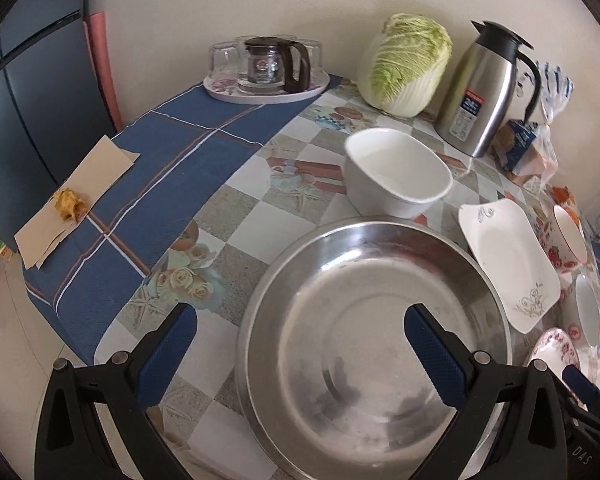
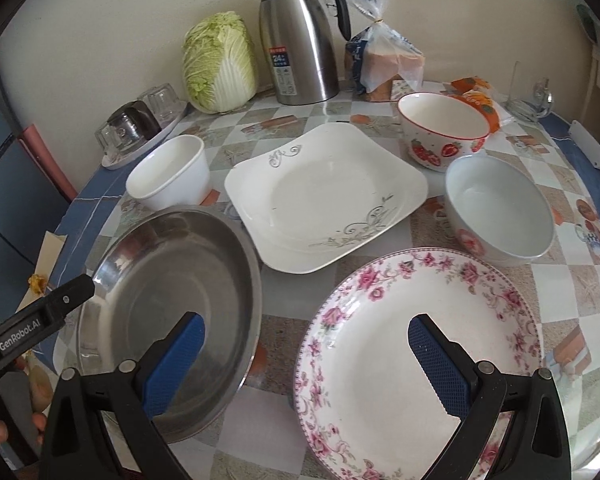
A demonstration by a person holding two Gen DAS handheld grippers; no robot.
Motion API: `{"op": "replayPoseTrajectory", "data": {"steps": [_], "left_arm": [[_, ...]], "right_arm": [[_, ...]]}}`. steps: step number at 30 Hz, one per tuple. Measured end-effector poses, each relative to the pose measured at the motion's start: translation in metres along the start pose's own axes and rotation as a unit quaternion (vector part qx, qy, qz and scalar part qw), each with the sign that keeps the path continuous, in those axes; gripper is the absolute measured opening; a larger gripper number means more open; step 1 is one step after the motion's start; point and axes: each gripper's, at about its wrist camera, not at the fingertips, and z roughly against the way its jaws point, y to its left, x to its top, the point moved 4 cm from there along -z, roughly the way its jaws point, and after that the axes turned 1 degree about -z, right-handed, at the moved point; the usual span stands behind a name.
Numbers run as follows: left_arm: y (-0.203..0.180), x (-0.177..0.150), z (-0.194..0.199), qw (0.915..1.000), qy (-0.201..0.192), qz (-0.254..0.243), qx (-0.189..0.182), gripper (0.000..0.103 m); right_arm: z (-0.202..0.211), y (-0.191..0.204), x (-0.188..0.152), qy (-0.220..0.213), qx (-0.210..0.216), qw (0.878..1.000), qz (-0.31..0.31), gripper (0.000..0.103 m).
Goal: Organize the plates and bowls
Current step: 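Close the left tool on the steel basin rim while the right tool closes beside it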
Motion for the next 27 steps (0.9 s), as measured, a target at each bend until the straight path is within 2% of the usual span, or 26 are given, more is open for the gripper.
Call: {"op": "replayPoseTrajectory", "data": {"steps": [5, 6, 8, 12, 14, 16, 21, 24, 27], "left_arm": [[0.024, 0.002, -0.007, 0.9995, -0.017, 0.020, 0.019, 0.103], [0.026, 0.002, -0.010, 0.9995, -0.013, 0.022, 0.020, 0.103], [0.030, 0.000, -0.016, 0.9995, -0.005, 0.025, 0.018, 0.103], [0.030, -0.004, -0.025, 0.9996, 0.016, 0.021, 0.005, 0.103], [0.030, -0.005, -0.029, 0.9995, 0.026, 0.019, -0.004, 0.103], [0.029, -0.007, -0.032, 0.9993, 0.031, 0.017, -0.010, 0.103], [0.027, -0.012, -0.039, 0.9990, 0.043, 0.007, -0.008, 0.103], [0.028, -0.015, -0.043, 0.9988, 0.049, 0.004, -0.003, 0.098], [0.029, -0.018, -0.049, 0.9982, 0.060, 0.004, -0.002, 0.087]], "right_arm": [[-0.013, 0.018, 0.000, 0.013, 0.027, 0.999, 0.026, 0.092], [-0.016, 0.021, 0.000, 0.016, 0.030, 0.999, 0.029, 0.090], [-0.021, 0.024, 0.000, 0.026, 0.044, 0.998, 0.032, 0.081], [-0.030, 0.028, 0.000, 0.037, 0.055, 0.997, 0.032, 0.072], [-0.035, 0.028, 0.000, 0.043, 0.059, 0.997, 0.029, 0.056], [-0.039, 0.028, 0.000, 0.052, 0.062, 0.996, 0.024, 0.049], [-0.049, 0.028, -0.001, 0.066, 0.069, 0.995, 0.017, 0.038], [-0.055, 0.028, -0.002, 0.074, 0.073, 0.994, 0.011, 0.033], [-0.061, 0.026, -0.002, 0.082, 0.073, 0.994, 0.008, 0.025]]}}
